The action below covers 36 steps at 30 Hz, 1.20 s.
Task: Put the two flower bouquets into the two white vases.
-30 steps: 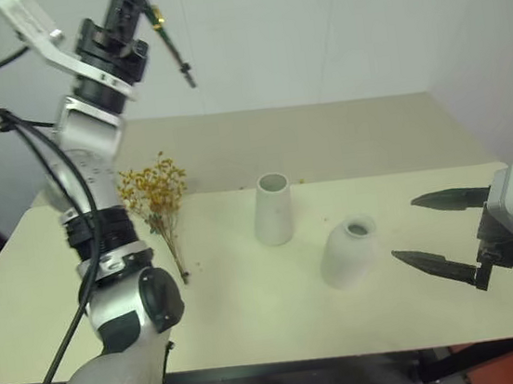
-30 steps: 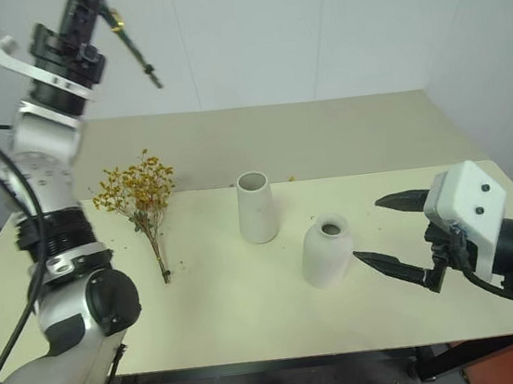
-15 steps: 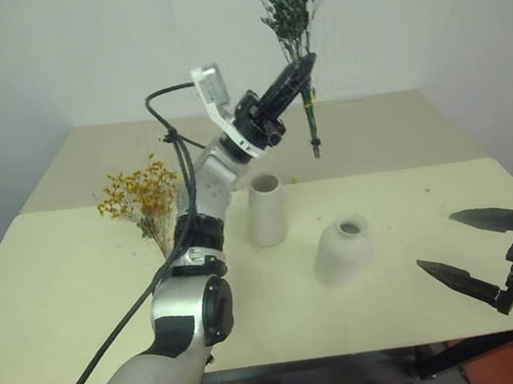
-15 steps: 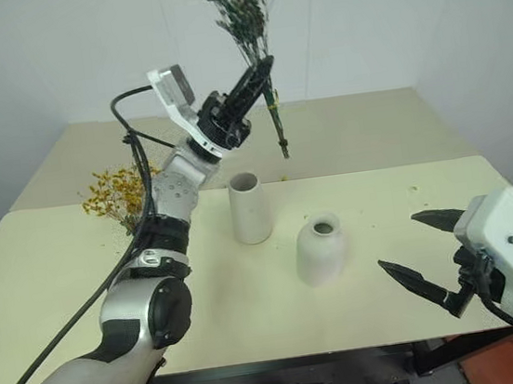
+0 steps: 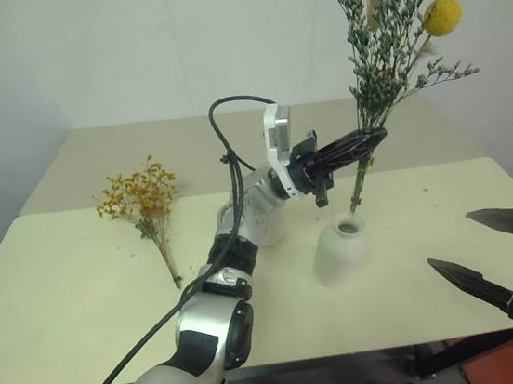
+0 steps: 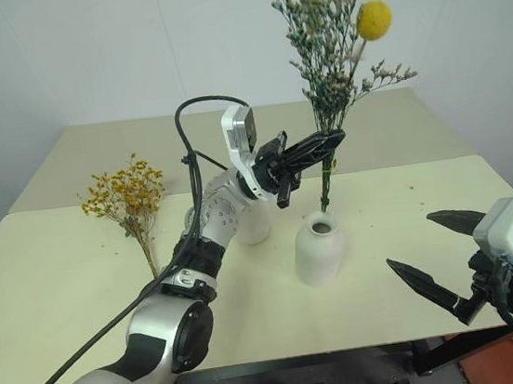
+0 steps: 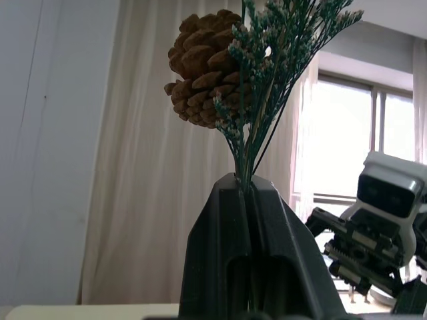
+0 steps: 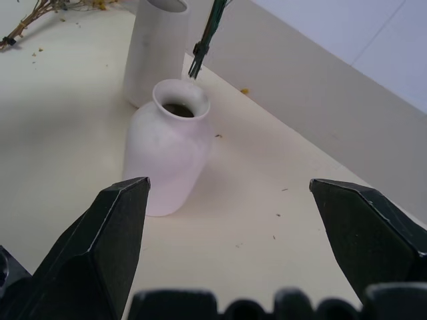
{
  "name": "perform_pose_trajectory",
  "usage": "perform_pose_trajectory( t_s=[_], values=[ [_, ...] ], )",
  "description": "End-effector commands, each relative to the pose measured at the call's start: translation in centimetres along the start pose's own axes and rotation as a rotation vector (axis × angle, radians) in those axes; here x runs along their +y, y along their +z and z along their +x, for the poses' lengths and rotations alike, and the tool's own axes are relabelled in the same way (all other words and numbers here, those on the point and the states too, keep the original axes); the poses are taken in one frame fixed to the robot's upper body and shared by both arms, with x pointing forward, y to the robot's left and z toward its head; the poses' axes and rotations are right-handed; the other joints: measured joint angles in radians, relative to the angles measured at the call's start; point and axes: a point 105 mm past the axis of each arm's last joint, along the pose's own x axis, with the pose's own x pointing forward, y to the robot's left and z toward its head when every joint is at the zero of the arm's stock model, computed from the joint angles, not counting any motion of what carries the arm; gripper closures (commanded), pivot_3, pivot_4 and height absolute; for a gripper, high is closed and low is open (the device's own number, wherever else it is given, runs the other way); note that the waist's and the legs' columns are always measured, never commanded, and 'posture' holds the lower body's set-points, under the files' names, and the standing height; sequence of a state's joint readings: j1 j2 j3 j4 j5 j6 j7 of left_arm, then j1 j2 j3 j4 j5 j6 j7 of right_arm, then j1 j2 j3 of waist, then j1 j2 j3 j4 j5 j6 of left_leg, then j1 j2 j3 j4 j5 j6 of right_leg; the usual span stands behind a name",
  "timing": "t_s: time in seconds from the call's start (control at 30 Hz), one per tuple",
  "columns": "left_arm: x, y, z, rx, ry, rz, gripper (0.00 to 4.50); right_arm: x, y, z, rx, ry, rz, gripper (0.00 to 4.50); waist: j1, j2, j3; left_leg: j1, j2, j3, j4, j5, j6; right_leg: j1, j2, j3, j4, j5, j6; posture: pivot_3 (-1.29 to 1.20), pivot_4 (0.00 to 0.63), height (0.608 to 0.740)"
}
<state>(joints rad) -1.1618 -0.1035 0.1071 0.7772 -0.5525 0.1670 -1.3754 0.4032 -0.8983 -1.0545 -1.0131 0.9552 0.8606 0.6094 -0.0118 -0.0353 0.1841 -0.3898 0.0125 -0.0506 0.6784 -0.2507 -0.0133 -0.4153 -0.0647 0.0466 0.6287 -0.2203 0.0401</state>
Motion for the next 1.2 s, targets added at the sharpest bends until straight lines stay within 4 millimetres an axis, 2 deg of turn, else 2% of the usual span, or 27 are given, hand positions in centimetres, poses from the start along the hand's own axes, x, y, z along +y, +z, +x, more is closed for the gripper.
perform_pose_trajectory(
  t_s=[0.03,0.5,0.9,1.0,1.2],
  values=[
    [-0.3,0.2,0.3,-0.004,-0.023,0.028,4.48,-0.4,0.8,-0.5,-0.013,-0.031,-0.046,0.00,0.001,0.000,0.000,0.000,0.000,0.000,0.000,0.000,0.000,0.000,0.000,0.000,0.000,0.000,0.000,0.00,0.150,0.740],
    [-0.5,-3.0,-1.1,0.090,-0.001,0.010,4.48,-0.6,0.7,-0.2,-0.006,-0.023,-0.046,0.00,0.003,0.000,0.000,0.000,0.000,0.000,0.000,0.000,0.000,0.001,0.000,0.000,0.000,0.000,0.000,0.00,0.150,0.740],
    [-0.7,-4.8,-1.7,0.090,0.037,0.032,4.48,-0.6,0.8,-0.1,-0.013,-0.027,-0.056,0.00,0.003,0.000,0.000,0.001,0.000,0.000,0.000,0.000,0.000,0.002,0.000,0.000,0.000,0.000,0.000,0.00,0.150,0.740],
    [-0.7,-4.9,-1.8,0.083,0.048,0.034,3.85,-0.7,0.8,-0.1,-0.011,-0.026,-0.057,0.00,0.003,0.000,0.000,0.001,0.000,0.000,0.000,0.000,0.000,0.002,0.000,0.000,0.000,0.000,0.000,0.00,0.150,0.740],
    [-0.9,-4.5,-2.1,0.079,0.041,0.056,2.22,-0.8,0.7,0.0,-0.010,-0.021,-0.056,0.00,0.003,0.000,0.000,0.002,0.000,0.000,0.000,0.000,0.000,0.003,0.000,0.000,0.000,0.000,0.000,0.00,0.150,0.740]
  ],
)
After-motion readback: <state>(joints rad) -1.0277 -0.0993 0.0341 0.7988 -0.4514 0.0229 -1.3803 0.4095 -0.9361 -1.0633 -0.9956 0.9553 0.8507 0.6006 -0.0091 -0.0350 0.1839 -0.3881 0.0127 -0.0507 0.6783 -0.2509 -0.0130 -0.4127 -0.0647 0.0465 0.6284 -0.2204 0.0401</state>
